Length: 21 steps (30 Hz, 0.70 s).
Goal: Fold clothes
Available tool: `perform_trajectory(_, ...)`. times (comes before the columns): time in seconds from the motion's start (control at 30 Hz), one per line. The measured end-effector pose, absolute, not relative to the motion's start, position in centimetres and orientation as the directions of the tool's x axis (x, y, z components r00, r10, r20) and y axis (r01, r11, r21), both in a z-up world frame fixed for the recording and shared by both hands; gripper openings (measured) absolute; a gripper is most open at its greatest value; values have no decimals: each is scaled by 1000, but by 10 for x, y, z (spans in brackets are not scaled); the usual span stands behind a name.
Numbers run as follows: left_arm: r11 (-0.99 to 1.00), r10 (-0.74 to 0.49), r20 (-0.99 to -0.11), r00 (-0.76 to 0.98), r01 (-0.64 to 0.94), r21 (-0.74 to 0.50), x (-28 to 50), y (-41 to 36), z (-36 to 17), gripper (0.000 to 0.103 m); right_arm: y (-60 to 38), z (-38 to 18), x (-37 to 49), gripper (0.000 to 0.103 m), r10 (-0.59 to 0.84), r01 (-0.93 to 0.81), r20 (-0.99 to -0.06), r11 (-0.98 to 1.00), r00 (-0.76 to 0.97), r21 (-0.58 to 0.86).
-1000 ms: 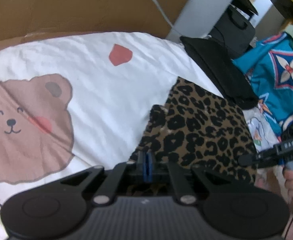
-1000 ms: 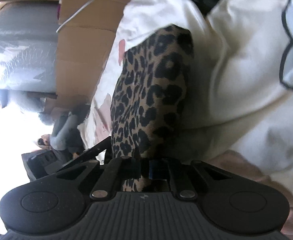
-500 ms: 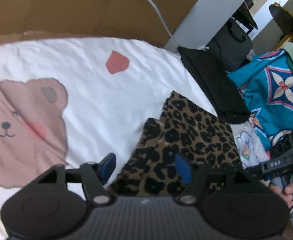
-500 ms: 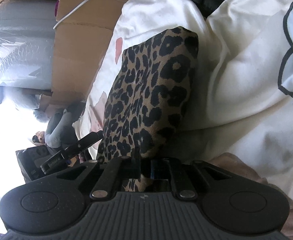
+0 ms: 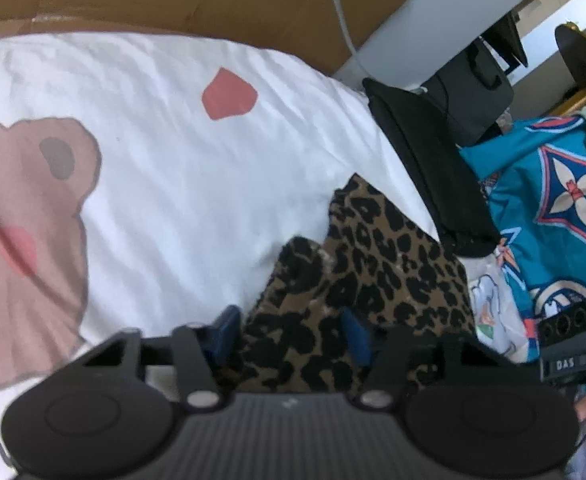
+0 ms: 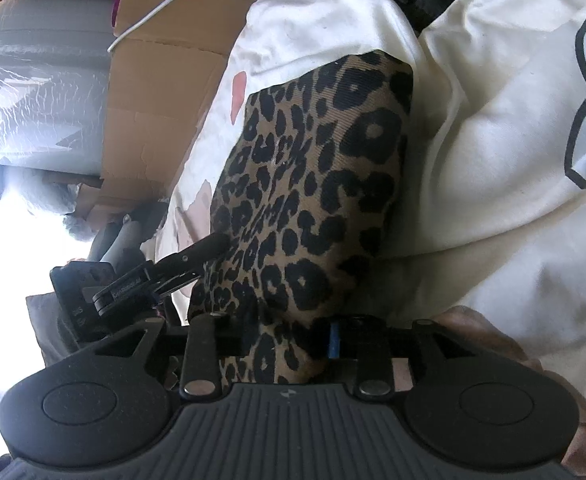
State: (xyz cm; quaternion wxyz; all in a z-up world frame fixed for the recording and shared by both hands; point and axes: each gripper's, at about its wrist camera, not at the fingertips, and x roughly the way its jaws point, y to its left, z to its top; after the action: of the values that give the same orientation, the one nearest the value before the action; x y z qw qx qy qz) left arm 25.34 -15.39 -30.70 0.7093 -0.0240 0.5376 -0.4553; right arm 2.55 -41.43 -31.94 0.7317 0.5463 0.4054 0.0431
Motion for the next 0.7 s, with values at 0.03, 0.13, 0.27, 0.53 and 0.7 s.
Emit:
perform_trajectory(0.03,583,-678,-735,2,610,-536,256,-152,-307,40,-414,-321,26,40,502,382,-547,399,670,834)
perform_trajectory(0.13,577,-688,-726,-15,596,-559,260,-148,-308,37,-415,-327,23,40,488,404,-544,368,683,837)
perform_trajectory(0.27,584,-668,-744,-22,604,-542,260,-153,-306,53,-411,-327,21,40,485,399,-540,369,688,839)
perform_trajectory(0.53,562,-672,-737,-71,599,-570,263,-162,-315,69,-406,-334,21,38,492,402,-527,343,694,849)
perform_trajectory(0.7,551,-666,-741,-86,612,-567,259,-166,-316,57,-409,-333,28,9,520,389,-528,359,672,849)
